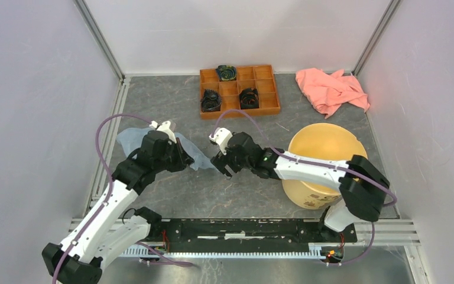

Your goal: Put the trash bags into the trash bin

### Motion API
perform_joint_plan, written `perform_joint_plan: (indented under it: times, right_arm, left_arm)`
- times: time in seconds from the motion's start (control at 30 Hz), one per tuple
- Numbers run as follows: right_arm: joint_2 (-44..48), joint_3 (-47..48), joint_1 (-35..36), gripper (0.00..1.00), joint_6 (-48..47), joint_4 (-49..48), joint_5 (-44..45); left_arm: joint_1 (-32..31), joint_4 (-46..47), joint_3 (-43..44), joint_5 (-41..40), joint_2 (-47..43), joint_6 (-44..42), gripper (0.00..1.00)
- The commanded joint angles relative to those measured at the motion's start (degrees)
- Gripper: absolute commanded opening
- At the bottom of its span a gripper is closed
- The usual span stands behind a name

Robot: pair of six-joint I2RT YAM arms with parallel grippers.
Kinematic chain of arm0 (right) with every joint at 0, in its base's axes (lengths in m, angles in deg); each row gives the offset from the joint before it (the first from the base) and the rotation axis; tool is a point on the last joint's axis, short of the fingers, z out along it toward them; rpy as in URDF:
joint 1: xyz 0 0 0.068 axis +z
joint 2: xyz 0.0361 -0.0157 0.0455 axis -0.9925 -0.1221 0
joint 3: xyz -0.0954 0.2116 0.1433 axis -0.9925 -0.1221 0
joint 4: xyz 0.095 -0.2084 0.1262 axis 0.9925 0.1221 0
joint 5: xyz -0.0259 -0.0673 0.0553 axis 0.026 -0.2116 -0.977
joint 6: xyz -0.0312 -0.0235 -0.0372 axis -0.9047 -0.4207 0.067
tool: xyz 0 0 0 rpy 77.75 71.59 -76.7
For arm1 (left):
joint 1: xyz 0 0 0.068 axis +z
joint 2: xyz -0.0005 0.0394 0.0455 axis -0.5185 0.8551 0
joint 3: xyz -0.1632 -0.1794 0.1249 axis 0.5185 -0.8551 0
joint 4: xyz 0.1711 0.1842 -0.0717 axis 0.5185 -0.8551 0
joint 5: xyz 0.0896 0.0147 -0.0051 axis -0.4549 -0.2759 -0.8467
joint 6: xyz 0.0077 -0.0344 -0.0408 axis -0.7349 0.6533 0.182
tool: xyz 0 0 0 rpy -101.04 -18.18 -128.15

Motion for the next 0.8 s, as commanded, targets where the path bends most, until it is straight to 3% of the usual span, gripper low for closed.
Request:
perform_joint_plan:
  times: [0.0,0.2,0.3,0.4,0.53,0.6,0.67,0.77]
  right_arm:
    - [-3.03,-0.69,-0.06,0.92,6.16,-10.91,-1.80]
    - [-11.69,0.01,0.03,0.88,14.40,-18.21,-8.40]
    - [-14.24,0.72,0.01,0.83,14.71,-19.09,-7.65]
    - [-16.63,2.82,-0.14,0.67,12.47,-16.42,-5.06]
    - [-17.92,5.22,-1.74,0.19,13.02,-15.60,-7.73]
    - [-17.09,8.24,-3.97,0.01,13.61,-12.38,-7.46]
    - [-14.52,12.70,-7.21,0.00,13.85,-8.64,-7.00]
    - [-9.39,23.21,-11.98,0.00,11.56,-1.72,-6.22]
  left_arm:
    - [-0.06,-3.62,5.68,-2.13,-2.86,0.84,0.02]
    - [-0.02,-5.58,8.49,-1.80,-3.54,-1.29,0.02]
    - [-0.08,-6.83,9.52,-2.42,-3.91,-2.04,0.02]
    - [-0.03,-7.57,10.32,-3.20,-5.03,-2.66,0.02]
    - [-0.02,-7.48,10.79,-8.83,-5.58,-2.31,0.02]
    - [-0.02,-6.92,12.21,-13.60,-4.05,-1.41,0.02]
    - [0.07,-5.27,15.81,-18.61,-0.43,-2.62,0.02]
    - [0.32,-5.21,34.36,-21.17,11.35,-7.61,0.02]
